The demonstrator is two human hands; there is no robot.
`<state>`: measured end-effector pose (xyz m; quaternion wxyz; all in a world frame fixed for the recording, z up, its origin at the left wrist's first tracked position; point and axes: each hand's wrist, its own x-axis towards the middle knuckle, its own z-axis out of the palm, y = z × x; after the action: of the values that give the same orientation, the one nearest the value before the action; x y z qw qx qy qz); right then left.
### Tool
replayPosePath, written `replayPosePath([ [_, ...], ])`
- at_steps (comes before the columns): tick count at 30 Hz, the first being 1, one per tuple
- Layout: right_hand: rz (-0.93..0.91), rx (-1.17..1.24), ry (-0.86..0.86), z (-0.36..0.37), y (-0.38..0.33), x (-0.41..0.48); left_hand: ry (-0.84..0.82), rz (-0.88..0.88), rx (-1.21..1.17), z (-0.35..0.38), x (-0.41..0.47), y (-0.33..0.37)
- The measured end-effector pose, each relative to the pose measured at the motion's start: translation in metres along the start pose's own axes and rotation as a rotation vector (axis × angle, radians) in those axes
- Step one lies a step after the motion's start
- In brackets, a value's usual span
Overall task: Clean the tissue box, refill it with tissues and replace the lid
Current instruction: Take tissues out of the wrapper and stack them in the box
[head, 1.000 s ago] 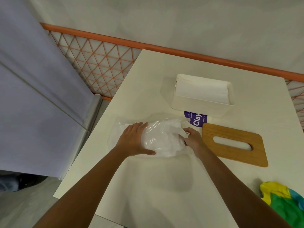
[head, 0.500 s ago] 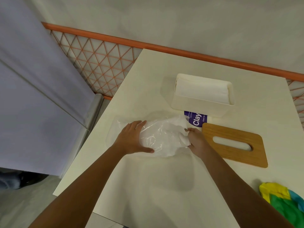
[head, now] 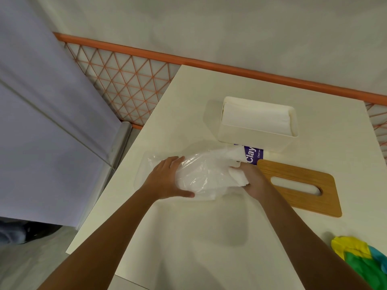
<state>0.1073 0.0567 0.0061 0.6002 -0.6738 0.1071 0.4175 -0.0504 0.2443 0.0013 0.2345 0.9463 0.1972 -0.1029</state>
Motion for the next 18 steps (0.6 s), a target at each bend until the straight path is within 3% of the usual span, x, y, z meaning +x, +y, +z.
replayPosePath([
  [3, 0.027, 0.004, 0.081, -0.005, 0.005, 0.001, -0.023, -0.001, 0.004, 0.000, 0.002, -0.001],
  [10, 0.034, -0.119, -0.026, -0.010, 0.012, -0.003, -0.047, -0.012, 0.003, 0.001, 0.004, -0.003],
  [15, 0.058, -0.048, -0.146, -0.014, 0.005, -0.004, -0.040, 0.008, -0.035, -0.002, 0.001, -0.001],
  [18, 0.033, 0.026, -0.111, -0.020, -0.002, -0.004, -0.030, 0.011, -0.049, -0.003, -0.001, -0.003],
])
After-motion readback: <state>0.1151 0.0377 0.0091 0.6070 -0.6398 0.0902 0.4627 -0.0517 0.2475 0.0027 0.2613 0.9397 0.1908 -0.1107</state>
